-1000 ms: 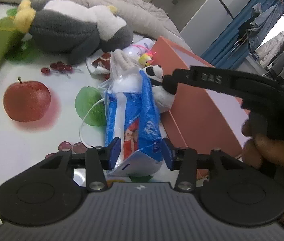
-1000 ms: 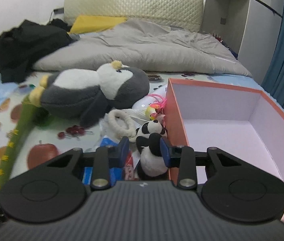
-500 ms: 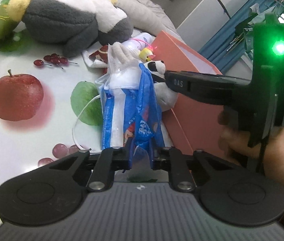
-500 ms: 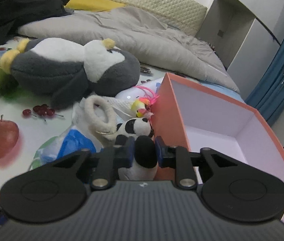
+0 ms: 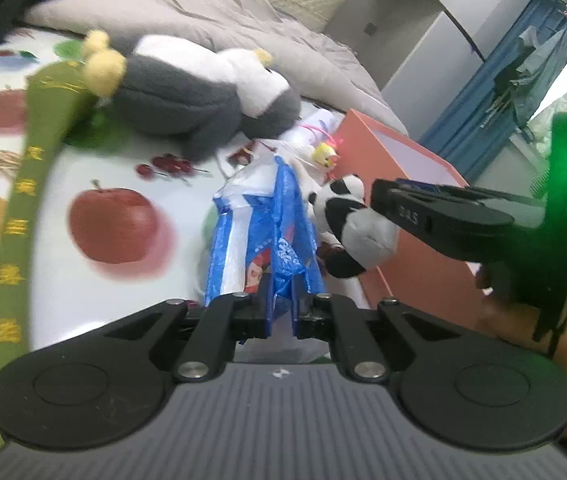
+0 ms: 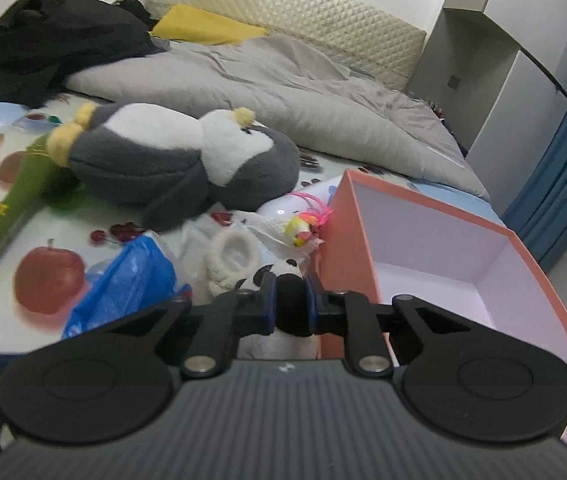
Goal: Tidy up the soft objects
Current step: 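Lift the snack bag with the left gripper while the right gripper carries the panda toward the pink box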
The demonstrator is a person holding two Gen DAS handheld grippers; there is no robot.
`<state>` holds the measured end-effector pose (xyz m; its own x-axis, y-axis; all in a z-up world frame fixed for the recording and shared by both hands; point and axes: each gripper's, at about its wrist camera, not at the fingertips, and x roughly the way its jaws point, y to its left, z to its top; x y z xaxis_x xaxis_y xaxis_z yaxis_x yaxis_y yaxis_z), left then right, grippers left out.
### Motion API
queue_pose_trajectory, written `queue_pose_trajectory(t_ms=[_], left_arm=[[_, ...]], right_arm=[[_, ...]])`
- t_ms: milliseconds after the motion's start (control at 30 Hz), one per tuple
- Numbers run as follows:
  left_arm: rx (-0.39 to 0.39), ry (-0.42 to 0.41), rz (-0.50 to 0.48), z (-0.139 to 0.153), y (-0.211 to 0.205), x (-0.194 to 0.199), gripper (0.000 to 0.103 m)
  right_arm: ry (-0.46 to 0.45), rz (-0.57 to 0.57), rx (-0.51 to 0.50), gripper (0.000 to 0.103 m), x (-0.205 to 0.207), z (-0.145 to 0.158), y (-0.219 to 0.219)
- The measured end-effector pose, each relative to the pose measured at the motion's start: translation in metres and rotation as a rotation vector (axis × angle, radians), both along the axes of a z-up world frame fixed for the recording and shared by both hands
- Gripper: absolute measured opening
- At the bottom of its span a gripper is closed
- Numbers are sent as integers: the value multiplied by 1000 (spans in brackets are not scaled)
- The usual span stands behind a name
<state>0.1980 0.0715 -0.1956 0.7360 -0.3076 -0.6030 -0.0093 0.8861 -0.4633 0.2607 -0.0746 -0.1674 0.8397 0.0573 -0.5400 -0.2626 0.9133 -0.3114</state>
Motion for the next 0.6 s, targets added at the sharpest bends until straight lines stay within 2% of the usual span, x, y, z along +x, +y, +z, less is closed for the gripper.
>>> queue_pose_trajectory(t_ms=[233,367,600], left_arm=[[39,2,53,13,19,-34,7],[47,25,77,11,30,-46,7],[3,67,150,-1,43,-52,9]], right_arm=[[37,53,76,18,-32,6,7],[84,89,149,18,-50,8,11],[205,89,257,21,-55,-7,5]])
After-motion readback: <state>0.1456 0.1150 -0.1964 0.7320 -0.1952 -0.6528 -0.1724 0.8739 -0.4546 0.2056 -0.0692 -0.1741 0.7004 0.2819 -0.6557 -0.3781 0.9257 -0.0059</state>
